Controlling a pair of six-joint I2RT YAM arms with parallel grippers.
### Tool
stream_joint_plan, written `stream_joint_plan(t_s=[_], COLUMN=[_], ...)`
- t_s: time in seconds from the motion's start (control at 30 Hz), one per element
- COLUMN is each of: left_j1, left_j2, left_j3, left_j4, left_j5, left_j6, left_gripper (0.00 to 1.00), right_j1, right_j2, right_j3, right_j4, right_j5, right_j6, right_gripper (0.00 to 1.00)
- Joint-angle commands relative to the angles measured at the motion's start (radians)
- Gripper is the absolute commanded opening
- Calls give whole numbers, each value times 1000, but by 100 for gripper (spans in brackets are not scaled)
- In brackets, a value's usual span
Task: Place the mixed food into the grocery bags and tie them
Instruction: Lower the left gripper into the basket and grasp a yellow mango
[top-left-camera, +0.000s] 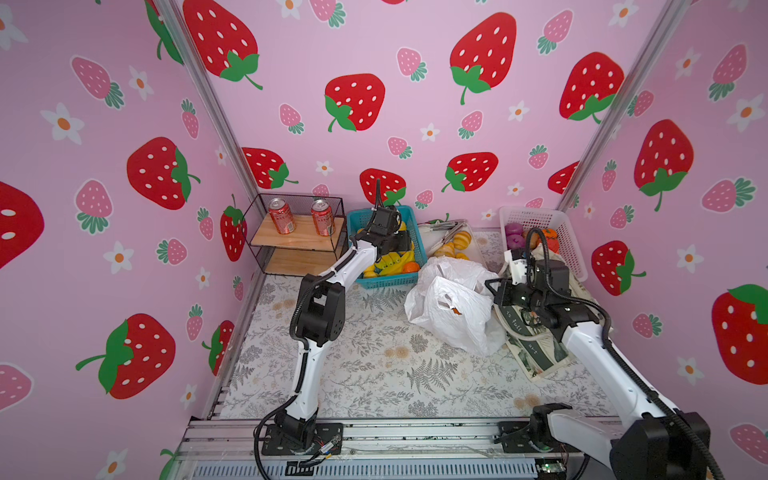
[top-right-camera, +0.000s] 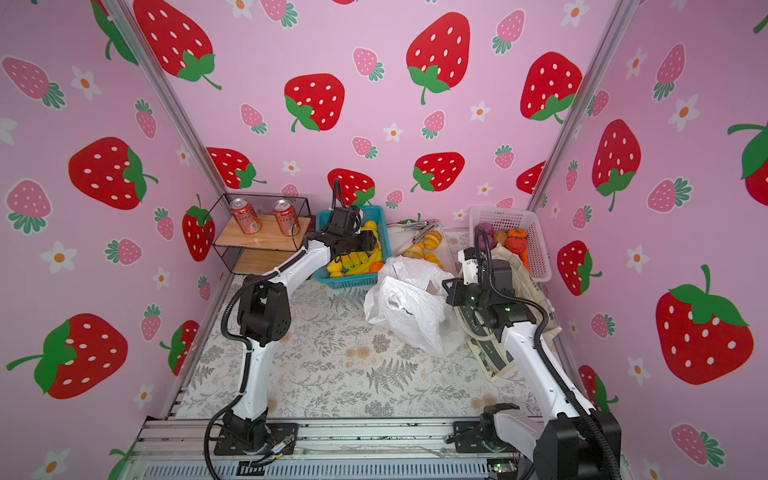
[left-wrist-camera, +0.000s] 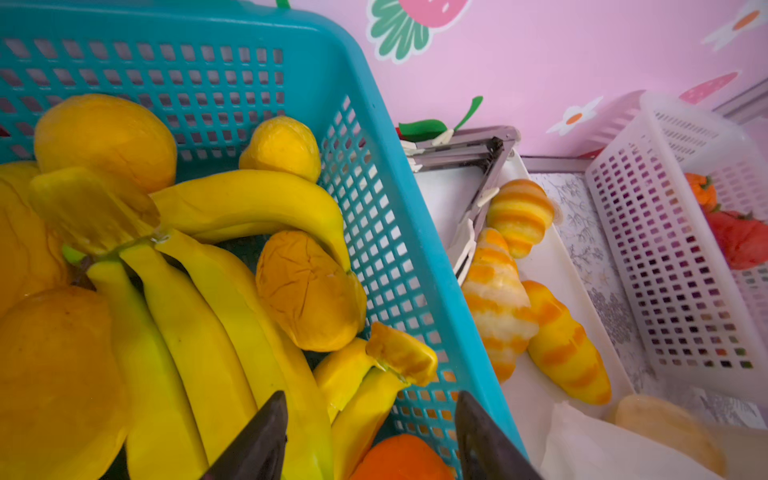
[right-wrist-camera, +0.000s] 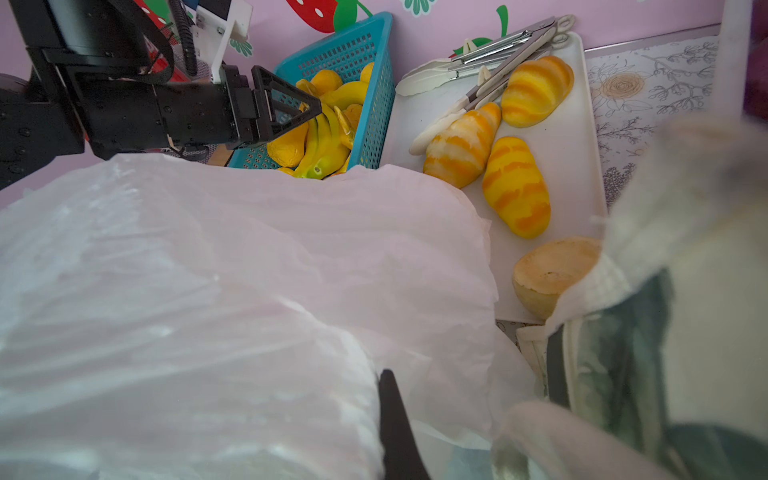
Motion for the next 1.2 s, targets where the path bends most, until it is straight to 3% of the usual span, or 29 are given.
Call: stream_joint_plan(t_s=[0.0,0.43,0.67,1.0,1.17], left_j1=[16,41,49,49,49], left_j2=[31,260,372,462,482], left_j3=[58,327,496,539,548], left_j4=[11,-40,-75,-98,-117], left_j5=[-38,-45,-6,59,110], left_j6=[-46,-79,-73,-125,-141], left_gripper=[61,60,66,71,68], right_j1=[-8,-8,-9,-7,-7], right_j2=[8,30,37,52,56], right_j3=[8,0,-4,-15,-18], right_j4=[9,20,25,47,55], right_j5=[3,1,-1,-15,-23], right_j6=[-6,-26,-29,-20,-18], right_gripper=[1,1,1,1,1])
